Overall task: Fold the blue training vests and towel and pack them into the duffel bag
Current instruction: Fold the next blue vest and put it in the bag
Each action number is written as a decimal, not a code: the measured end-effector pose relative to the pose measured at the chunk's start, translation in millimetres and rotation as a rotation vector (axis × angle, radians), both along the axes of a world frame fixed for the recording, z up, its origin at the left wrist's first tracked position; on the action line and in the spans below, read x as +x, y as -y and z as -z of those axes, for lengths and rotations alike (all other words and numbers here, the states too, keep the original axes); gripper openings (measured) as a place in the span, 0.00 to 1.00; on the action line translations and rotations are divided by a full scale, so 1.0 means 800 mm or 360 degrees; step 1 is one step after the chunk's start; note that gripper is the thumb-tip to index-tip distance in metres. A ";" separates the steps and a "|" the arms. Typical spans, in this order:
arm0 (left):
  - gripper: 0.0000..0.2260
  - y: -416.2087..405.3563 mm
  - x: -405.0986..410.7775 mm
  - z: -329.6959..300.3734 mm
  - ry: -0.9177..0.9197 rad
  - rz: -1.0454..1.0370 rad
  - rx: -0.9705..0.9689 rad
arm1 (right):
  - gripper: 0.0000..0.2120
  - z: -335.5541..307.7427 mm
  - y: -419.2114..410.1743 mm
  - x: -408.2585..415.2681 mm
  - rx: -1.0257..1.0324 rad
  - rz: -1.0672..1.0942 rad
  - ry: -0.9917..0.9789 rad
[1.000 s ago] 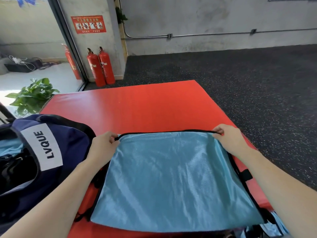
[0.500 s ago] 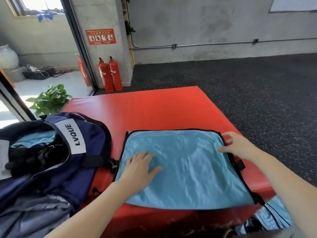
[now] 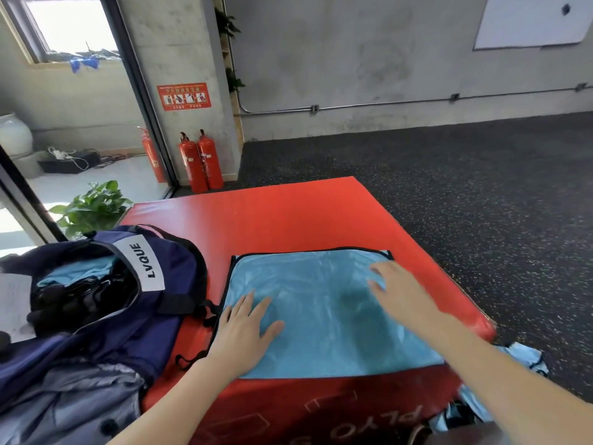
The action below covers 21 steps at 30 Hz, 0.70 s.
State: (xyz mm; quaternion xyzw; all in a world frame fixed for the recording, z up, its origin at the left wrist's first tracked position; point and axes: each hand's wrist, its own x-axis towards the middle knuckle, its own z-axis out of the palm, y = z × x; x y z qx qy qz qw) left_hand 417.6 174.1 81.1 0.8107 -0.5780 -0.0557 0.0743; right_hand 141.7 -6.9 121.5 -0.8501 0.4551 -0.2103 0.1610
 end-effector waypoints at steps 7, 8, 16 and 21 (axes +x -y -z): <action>0.55 -0.025 0.010 0.013 0.0035 -0.0061 -0.0007 | 0.48 0.053 -0.040 -0.017 0.0153 0.0015 -0.0620; 0.54 -0.029 0.013 0.015 0.0046 -0.0068 -0.0010 | 0.46 0.057 -0.034 -0.026 0.0088 0.0053 -0.0684; 0.53 -0.042 0.011 0.013 0.0067 -0.0110 -0.0001 | 0.41 0.058 -0.026 -0.039 0.0043 0.0076 -0.0779; 0.38 -0.070 -0.019 0.000 -0.0102 -0.0189 -0.0014 | 0.59 0.061 -0.033 -0.034 -0.0100 0.0040 -0.0795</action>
